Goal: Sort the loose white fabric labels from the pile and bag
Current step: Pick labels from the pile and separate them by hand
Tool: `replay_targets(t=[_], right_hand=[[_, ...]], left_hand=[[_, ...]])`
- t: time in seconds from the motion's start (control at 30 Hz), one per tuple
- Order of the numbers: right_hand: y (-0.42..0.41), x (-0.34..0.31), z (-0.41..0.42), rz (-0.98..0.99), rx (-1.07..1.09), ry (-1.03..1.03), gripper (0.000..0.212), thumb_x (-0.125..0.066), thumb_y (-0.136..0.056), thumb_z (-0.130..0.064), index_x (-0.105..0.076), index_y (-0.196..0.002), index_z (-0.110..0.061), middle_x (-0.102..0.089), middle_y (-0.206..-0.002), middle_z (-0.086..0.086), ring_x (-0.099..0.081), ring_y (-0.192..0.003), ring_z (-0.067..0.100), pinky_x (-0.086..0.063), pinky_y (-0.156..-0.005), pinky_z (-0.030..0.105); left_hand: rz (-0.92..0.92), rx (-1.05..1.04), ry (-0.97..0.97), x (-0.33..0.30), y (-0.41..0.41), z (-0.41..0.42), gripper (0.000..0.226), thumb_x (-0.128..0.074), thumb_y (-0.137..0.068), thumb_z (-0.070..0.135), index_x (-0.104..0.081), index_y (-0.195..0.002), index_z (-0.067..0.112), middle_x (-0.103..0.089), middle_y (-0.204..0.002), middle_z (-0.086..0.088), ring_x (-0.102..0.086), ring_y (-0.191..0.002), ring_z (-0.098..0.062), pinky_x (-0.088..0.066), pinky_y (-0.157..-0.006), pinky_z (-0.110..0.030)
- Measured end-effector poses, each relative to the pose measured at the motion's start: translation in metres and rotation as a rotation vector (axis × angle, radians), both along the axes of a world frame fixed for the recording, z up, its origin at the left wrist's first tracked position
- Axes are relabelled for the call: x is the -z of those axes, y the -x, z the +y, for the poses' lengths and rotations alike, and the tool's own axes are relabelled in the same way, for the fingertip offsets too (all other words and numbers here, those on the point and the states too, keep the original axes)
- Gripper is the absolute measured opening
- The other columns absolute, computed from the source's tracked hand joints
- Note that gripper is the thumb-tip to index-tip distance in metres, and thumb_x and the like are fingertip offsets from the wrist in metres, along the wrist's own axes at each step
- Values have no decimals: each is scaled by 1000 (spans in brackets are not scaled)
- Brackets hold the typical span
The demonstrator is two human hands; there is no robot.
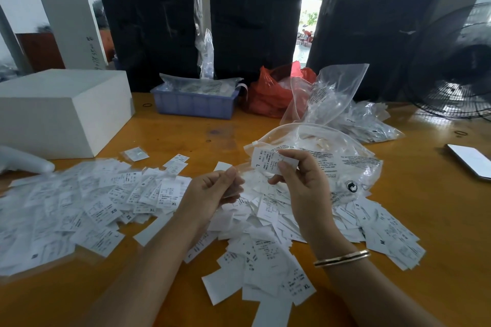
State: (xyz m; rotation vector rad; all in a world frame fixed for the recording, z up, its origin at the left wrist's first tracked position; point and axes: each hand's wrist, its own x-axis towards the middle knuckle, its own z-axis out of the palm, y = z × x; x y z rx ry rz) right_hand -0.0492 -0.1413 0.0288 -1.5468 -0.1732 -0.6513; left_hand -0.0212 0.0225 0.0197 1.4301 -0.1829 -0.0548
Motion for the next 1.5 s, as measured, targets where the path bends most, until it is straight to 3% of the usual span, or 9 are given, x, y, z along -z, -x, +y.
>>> replay_targets(t=[0.4,0.57,0.83,0.93,1.1,1.2,1.3,1.43,1.5], right_hand=[[-2,3,-2,4,-10,43,24,-56,-92,-4,-62,-93,-27,-69,-89,-16,-68,-65,12,-55,-59,23],[-1,4,-2,68,-29,145,24,-56,-92,-5,-61,-95,-28,-70,-80,-12,-67,-64,14,-55,-65,48],[-2,4,-3,232,-107,241,24,-55,-91,1,-65,-97,-20,-68,-80,-1,-64,-61,15,-52,-67,54],[-3,5,-2,219,-123,251,29,-56,-91,-1,-62,-101,-28,-68,-76,-2,-66,-65,18,-55,-67,49],[-3,11,5,182,-144,247,41,-60,-90,-7,-49,-112,-40,-67,-68,-8,-67,-64,11,-54,-63,24],[-5,16,8,225,-115,236,36,-48,-98,-15,-49,-130,-31,-70,-88,4,-64,-77,11,-53,-70,32],[-4,25,14,306,-252,330,47,-36,-99,-39,-33,-145,-28,-44,-142,-9,-46,-119,-10,-38,-103,21],[-3,34,25,357,-410,357,61,-37,-92,-54,-21,-148,-38,-32,-148,-17,-33,-131,-9,-29,-106,15],[-4,31,22,338,-367,308,56,-41,-94,-48,-22,-147,-40,-42,-140,-21,-44,-124,-8,-37,-99,13]], left_hand=[[-18,6,2,1,-1,1,31,-63,-59,58,-77,-68,32,-74,-75,2,-70,-72,-6,-51,-60,-14],[-35,11,-4,2,-1,2,28,-62,-63,56,-77,-70,33,-74,-76,4,-70,-74,-5,-52,-62,-14],[-48,8,-42,4,-4,5,20,-69,-65,43,-74,-78,29,-74,-81,3,-69,-74,-8,-53,-64,-16],[-67,31,-53,4,-5,5,7,-72,-72,30,-74,-78,33,-75,-84,5,-70,-77,-8,-53,-64,-16],[-82,60,-102,4,-3,4,26,-74,-71,25,-68,-97,25,-75,-91,4,-72,-82,-15,-54,-63,-19],[-89,4,-114,5,-4,5,22,-73,-79,19,-66,-98,27,-74,-90,6,-72,-82,-15,-56,-65,-26],[-128,-57,-183,4,-3,4,21,-72,-81,25,-64,-97,34,-72,-88,16,-69,-82,-9,-53,-65,-20],[-134,-89,-261,5,-3,2,22,-73,-79,32,-62,-96,42,-67,-104,10,-64,-96,-11,-55,-81,-31],[-143,-104,-250,4,-3,2,24,-73,-79,32,-61,-97,42,-68,-100,9,-67,-87,-9,-56,-71,-24]])
